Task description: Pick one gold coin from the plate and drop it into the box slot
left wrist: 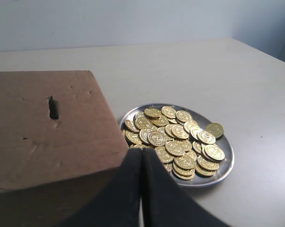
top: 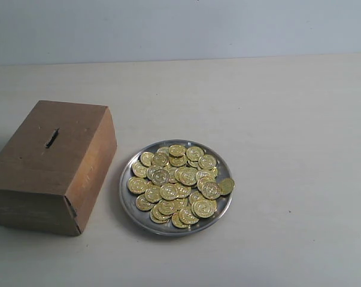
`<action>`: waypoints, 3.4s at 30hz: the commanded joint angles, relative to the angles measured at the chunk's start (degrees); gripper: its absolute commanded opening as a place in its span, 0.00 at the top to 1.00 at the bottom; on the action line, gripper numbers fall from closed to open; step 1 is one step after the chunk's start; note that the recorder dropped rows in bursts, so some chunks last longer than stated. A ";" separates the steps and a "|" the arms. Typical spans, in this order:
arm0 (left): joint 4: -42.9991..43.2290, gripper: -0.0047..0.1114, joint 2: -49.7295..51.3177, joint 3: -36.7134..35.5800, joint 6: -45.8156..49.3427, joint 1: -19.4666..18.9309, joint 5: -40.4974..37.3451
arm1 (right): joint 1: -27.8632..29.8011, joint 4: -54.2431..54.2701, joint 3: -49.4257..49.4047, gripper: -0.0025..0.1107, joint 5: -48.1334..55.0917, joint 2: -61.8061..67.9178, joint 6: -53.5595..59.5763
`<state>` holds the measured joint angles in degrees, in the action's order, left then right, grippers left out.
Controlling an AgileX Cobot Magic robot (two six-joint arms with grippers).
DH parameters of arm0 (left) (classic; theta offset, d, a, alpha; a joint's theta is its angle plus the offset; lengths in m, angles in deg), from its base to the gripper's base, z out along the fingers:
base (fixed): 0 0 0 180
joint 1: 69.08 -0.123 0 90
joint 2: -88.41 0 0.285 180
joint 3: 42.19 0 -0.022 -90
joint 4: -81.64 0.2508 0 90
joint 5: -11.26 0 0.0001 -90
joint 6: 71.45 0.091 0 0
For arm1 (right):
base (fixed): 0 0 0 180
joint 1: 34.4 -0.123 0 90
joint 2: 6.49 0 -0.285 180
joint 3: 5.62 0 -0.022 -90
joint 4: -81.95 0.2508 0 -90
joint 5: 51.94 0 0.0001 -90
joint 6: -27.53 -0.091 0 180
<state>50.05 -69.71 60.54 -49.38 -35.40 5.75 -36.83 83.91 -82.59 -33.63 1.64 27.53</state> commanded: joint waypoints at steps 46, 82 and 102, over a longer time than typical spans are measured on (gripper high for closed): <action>7.49 0.96 -14.09 0.06 1.52 -29.21 -12.75 | 0.43 0.15 -0.25 0.98 -0.79 -0.34 0.00; 28.78 0.96 -14.09 0.06 -23.66 -29.21 -14.46 | 0.43 0.15 -0.25 0.98 -0.79 -0.34 0.00; 28.78 0.96 -14.09 0.06 -22.90 -29.21 -14.80 | 0.43 0.15 -0.25 0.98 -0.79 -0.34 0.00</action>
<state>78.77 -83.42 60.54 -72.46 -64.49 -9.30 -36.75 84.00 -82.59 -33.63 1.64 27.53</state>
